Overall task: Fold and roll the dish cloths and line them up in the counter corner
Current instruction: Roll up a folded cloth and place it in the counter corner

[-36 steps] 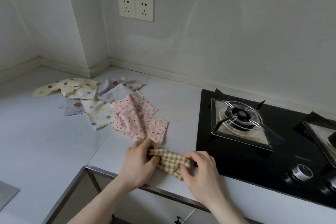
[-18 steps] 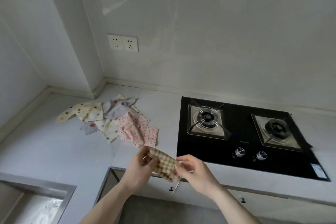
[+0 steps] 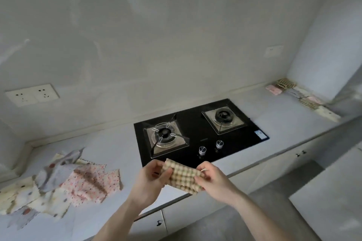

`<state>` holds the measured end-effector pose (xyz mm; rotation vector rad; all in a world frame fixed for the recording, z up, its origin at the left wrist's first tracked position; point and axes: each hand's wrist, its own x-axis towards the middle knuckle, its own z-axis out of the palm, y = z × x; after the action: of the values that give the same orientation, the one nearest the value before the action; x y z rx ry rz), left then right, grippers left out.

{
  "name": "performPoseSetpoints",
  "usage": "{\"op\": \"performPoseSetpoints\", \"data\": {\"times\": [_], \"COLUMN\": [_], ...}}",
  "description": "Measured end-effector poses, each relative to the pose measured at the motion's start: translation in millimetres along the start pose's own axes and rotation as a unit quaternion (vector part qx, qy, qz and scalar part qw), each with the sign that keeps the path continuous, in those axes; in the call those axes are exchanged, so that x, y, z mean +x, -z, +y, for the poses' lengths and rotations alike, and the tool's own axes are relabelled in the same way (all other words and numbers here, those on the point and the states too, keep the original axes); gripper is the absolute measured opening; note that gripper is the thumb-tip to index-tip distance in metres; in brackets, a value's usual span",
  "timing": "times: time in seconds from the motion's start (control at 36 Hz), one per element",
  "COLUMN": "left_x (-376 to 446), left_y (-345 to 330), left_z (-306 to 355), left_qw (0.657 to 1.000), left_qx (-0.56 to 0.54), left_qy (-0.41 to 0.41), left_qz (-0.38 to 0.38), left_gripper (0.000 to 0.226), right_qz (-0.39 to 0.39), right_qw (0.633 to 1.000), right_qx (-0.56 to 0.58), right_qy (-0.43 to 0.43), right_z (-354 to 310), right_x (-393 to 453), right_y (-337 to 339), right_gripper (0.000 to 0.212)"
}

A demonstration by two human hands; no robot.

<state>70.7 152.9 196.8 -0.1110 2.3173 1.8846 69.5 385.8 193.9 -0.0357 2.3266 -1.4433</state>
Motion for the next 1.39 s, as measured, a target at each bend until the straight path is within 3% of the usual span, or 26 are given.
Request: {"op": "performPoseSetpoints", "data": {"times": [0.17,0.36,0.64,0.89,1.06,1.39], "left_x": [37.1,73.1,95.8,150.6,199.2,336.9], "left_y": [-67.7,-180.8,-342.2,-420.8,-463.0,-538.7], "left_z": [34.7,73.6,124.2,146.8,163.4,179.6], "left_qw": [0.991,0.981,0.985,0.978,0.974,0.962], "left_qx": [0.069,0.129,0.103,0.147,0.159,0.206], "left_qy": [0.0,-0.034,-0.035,-0.01,-0.017,-0.004], "left_qz": [-0.116,-0.143,-0.131,-0.147,-0.158,-0.181], "left_gripper": [0.017,0.015,0.02,0.015,0.026,0.027], "right_qz": [0.063,0.122,0.126,0.131,0.152,0.173], "right_qw": [0.998,0.992,0.992,0.991,0.988,0.981], "right_qx": [0.017,0.037,0.011,0.0,-0.005,-0.009], "right_qy": [-0.009,-0.022,-0.02,-0.015,-0.028,-0.085], "right_z": [19.6,68.0,133.0,172.5,191.5,221.0], "right_x": [-17.2,-38.9,-56.9,-33.3,-4.5,77.7], "right_y": [72.9,175.9,330.9,434.3,481.3,574.7], "right_gripper": [0.018,0.028,0.011,0.015,0.009,0.009]}}
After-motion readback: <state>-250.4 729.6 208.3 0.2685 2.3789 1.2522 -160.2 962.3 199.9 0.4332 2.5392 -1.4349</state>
